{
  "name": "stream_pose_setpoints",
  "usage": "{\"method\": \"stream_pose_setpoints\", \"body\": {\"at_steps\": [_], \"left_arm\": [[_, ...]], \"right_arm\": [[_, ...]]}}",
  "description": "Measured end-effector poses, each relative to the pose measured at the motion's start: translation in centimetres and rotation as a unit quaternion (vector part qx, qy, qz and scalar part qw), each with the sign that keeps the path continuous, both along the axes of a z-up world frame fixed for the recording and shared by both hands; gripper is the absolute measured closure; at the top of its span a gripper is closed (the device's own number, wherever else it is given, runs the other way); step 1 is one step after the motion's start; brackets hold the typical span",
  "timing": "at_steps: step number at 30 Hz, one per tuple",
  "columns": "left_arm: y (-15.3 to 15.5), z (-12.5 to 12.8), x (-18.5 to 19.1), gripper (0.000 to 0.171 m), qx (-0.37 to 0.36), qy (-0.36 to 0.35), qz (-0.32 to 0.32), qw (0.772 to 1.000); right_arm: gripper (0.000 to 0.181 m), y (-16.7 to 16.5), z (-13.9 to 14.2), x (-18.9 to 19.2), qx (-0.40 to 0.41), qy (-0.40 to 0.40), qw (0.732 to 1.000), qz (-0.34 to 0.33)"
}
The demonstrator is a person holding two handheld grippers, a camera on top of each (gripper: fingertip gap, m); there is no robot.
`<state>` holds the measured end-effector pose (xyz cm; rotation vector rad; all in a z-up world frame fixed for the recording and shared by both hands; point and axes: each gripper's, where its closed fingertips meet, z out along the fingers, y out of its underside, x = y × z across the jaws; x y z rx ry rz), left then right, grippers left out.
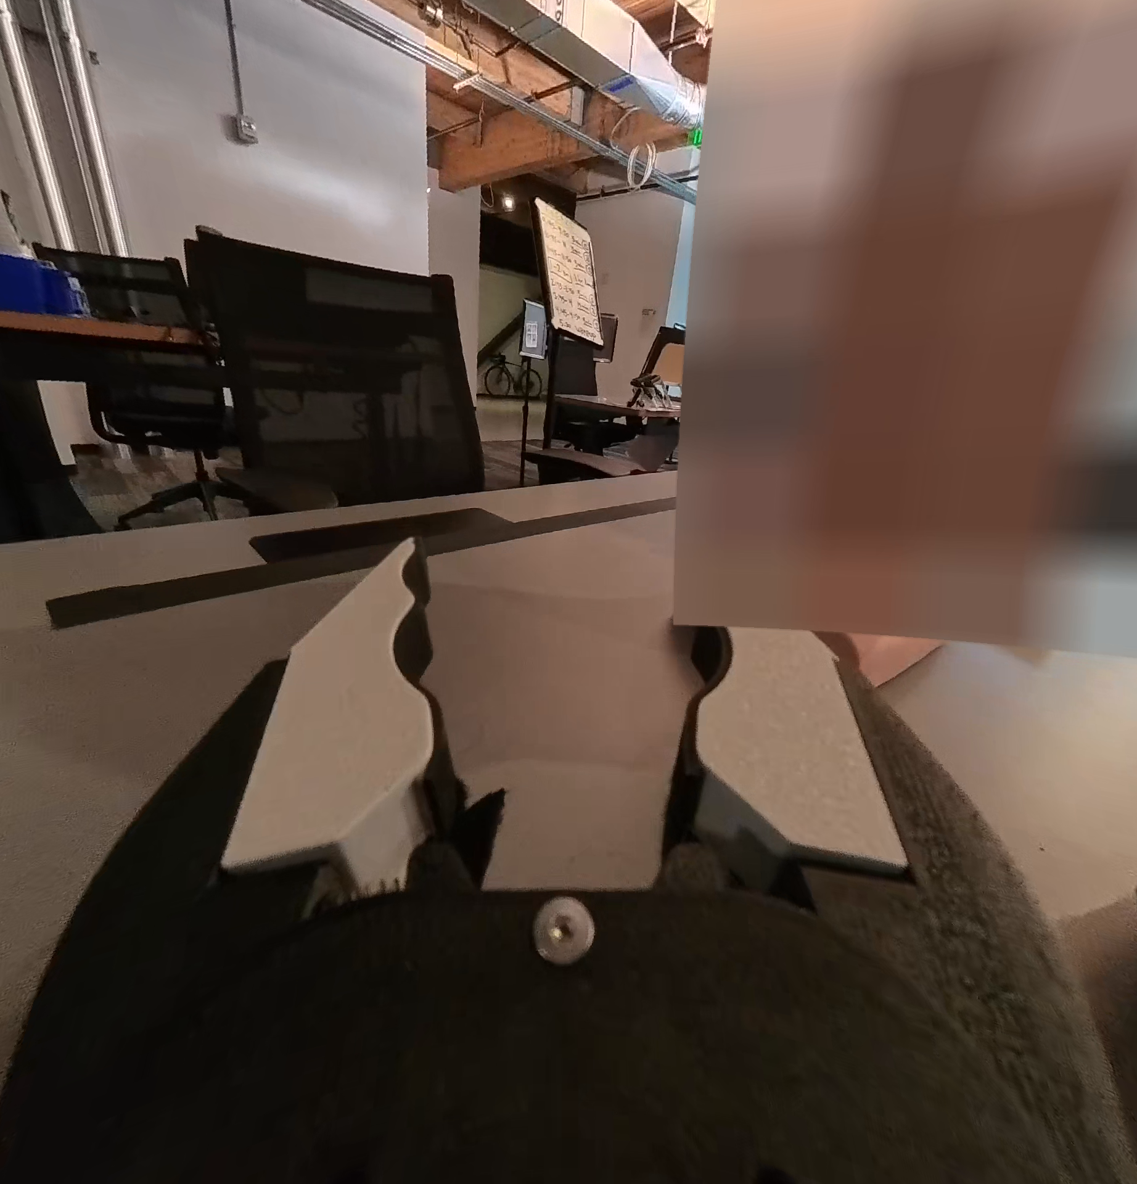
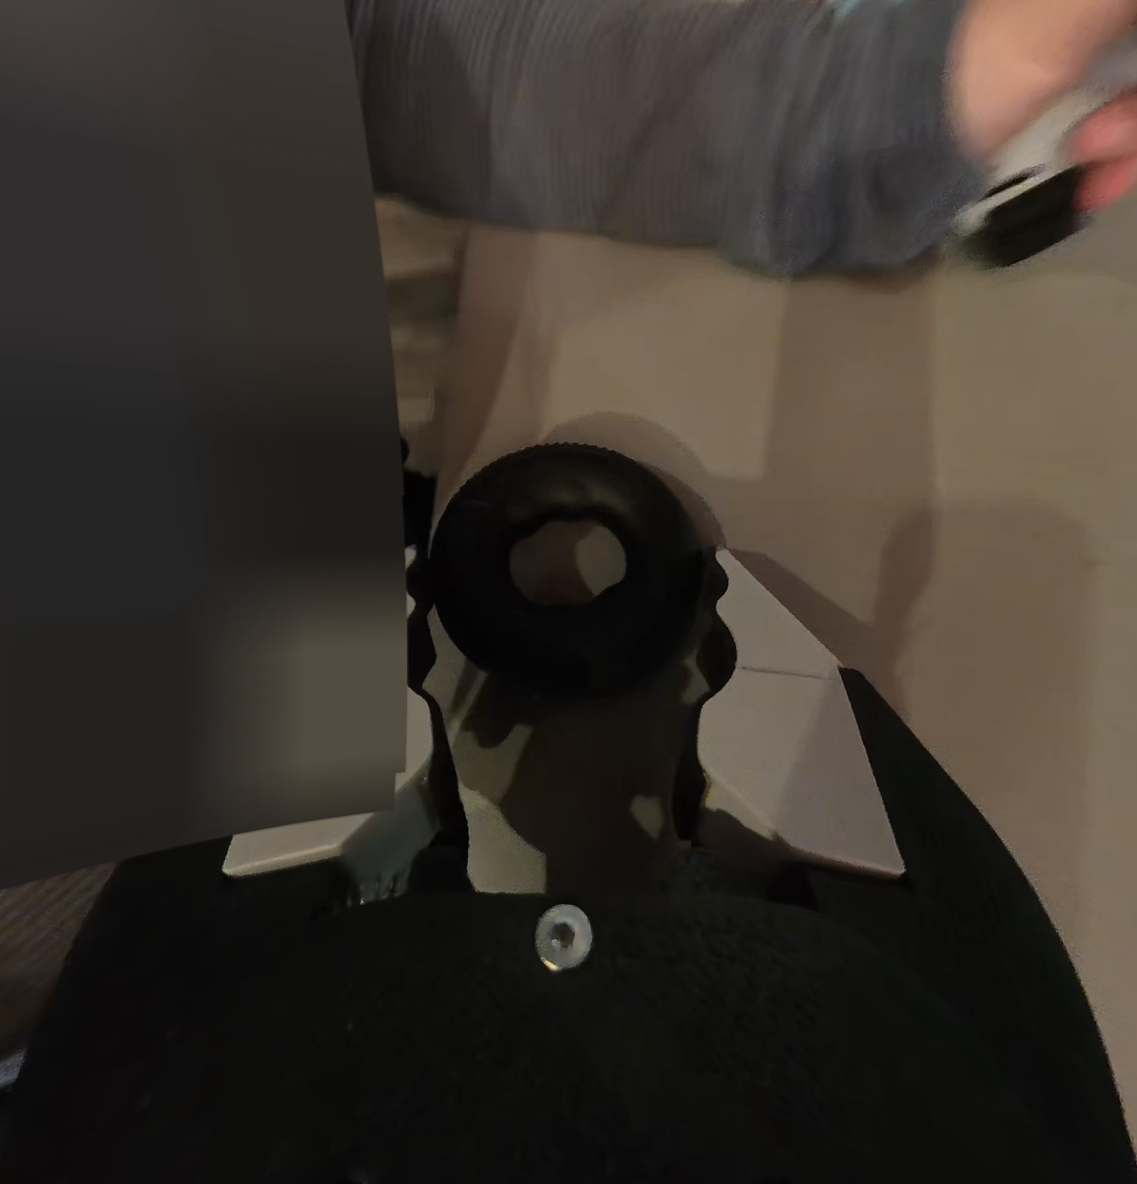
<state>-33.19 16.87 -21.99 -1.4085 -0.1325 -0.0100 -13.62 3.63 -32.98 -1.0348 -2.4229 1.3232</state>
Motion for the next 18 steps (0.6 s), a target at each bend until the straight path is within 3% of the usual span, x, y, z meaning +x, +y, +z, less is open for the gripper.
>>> {"method": "stream_pose_setpoints", "body": {"at_steps": [3, 5, 8, 12, 15, 18], "left_arm": [[0.0, -0.2, -0.2, 0.089, -0.001, -0.01, -0.001, 1.0], [0.0, -0.2, -0.3, 0.089, -0.001, -0.012, -0.002, 1.0], [0.2, -0.4, -0.2, 0.088, -0.005, -0.012, -0.007, 1.0], [0.5, -0.8, -0.1, 0.088, -0.013, -0.014, -0.016, 1.0], [0.5, -0.8, -0.1, 0.088, -0.013, -0.02, -0.019, 1.0], [0.5, -0.9, -0.2, 0.087, -0.014, -0.025, -0.022, 0.999]], "right_arm": [[0.098, 2.1, 2.1, -0.5, -0.022, 0.039, 0.998, -0.032], [0.098, 3.8, 5.6, -0.3, -0.009, 0.082, 0.995, -0.05], [0.098, 7.5, 14.8, 0.3, 0.07, 0.177, 0.979, -0.069], [0.099, 15.1, 28.3, 0.2, 0.209, 0.248, 0.936, -0.133], [0.099, 21.6, 34.9, -0.8, 0.231, 0.214, 0.928, -0.199], [0.099, 27.8, 37.2, -1.8, 0.222, 0.137, 0.929, -0.264]]}}
